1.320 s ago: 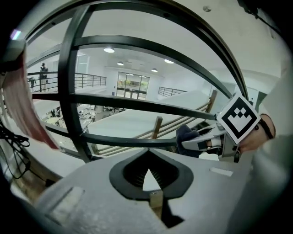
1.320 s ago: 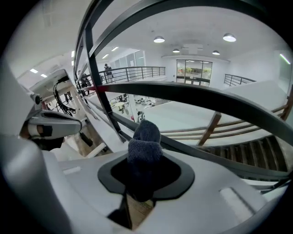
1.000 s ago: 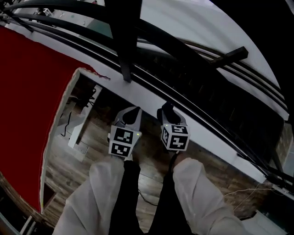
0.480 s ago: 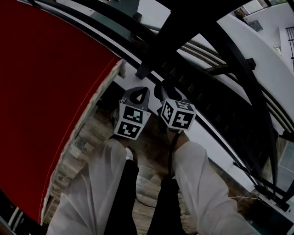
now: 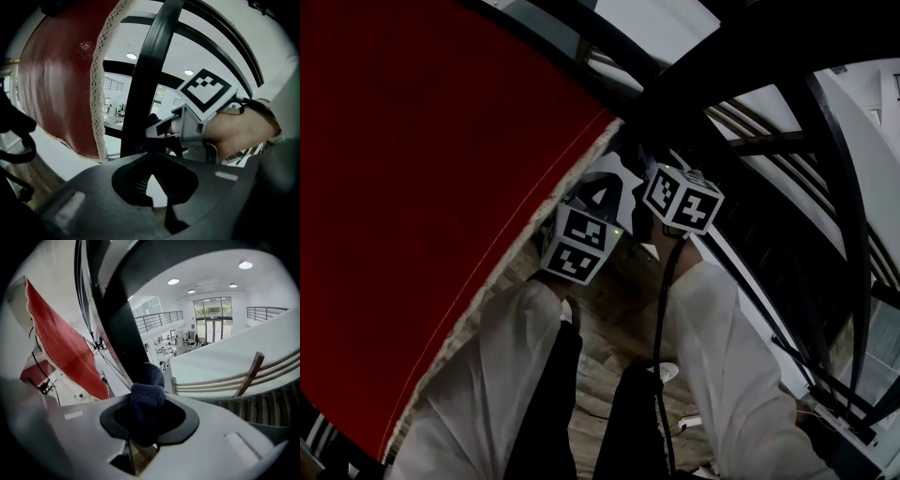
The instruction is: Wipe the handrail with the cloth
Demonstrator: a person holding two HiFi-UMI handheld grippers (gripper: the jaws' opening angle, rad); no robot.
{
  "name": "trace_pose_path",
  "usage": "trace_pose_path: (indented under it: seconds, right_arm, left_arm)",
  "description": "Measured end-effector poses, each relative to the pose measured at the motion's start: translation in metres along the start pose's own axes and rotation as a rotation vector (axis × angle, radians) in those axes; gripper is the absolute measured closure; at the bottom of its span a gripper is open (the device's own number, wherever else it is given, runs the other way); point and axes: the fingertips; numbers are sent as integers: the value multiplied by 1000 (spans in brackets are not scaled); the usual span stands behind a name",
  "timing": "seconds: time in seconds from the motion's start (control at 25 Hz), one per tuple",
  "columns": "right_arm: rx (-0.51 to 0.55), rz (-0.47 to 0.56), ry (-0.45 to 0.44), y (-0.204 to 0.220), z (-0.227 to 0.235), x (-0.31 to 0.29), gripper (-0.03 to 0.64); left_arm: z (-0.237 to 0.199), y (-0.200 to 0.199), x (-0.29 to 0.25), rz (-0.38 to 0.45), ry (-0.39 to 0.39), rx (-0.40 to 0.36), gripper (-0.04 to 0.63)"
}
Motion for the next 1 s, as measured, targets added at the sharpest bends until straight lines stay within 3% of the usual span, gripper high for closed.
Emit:
trace_pose_path:
  seconds: [0.12,0.52,1.0]
  right_arm:
    - [9,3,22,1,5,-1,514]
    - [107,-18,-12,4,10,-4,514]
    - [68,-15,30,15,33,8,512]
  left_arm:
    - [6,6,2,-16,18,-27,598]
    - [13,19,-5,-36,9,-3,598]
    - [18,26,-11,-73,23,-25,598]
Point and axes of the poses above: the fingertips, and each gripper's own axes: x backward along the fingers, z to its right, y out of its underside, and after that the axes turned 1 degree about z, right-handed
